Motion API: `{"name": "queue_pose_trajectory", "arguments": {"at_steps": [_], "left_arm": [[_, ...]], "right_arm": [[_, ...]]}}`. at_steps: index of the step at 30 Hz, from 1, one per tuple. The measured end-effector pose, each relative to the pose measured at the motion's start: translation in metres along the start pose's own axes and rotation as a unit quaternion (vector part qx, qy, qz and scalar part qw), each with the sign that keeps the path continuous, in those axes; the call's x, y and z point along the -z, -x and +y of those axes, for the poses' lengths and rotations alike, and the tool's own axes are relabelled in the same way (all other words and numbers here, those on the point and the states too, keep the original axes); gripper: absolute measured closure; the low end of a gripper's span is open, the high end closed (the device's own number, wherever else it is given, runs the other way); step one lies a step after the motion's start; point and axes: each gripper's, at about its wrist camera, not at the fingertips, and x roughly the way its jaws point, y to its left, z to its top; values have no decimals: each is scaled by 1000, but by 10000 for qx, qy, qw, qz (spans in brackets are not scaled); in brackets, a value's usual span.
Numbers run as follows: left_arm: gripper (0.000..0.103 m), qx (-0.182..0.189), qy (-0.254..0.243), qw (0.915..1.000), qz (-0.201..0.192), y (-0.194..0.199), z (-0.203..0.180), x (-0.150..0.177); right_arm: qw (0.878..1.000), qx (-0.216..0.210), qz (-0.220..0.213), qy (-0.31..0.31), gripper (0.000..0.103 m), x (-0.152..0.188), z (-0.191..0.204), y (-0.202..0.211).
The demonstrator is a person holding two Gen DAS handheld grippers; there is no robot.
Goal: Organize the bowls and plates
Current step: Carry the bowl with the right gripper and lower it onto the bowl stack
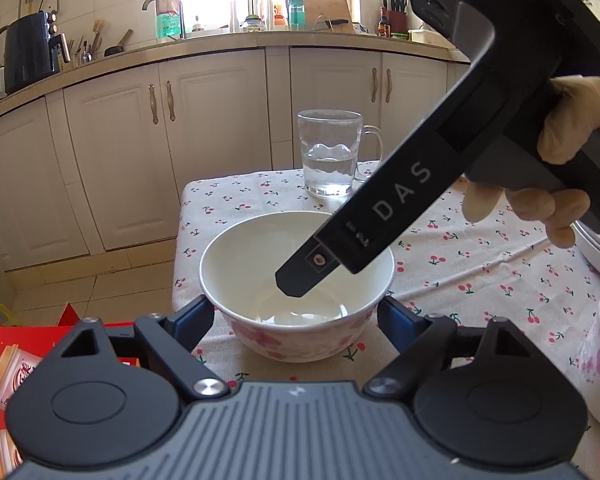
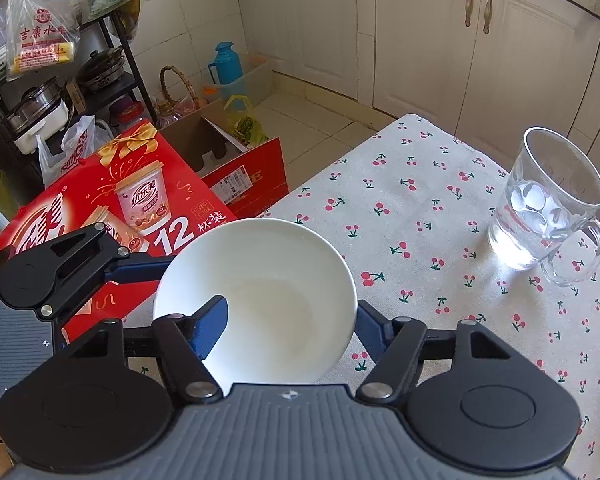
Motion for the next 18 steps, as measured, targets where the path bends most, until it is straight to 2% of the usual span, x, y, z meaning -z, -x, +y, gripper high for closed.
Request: {"name": "queue_pose_trajectory", "arguments": {"at_steps": [11, 18], "left_arm": [[15, -3, -50, 10000, 65, 2, -2, -1], [15, 36, -106, 9999, 90, 23, -15, -5]], "right_arm": [[9996, -173, -39, -199, 30, 0, -3, 2], [9995, -176, -135, -222, 30, 9, 6, 24]]}}
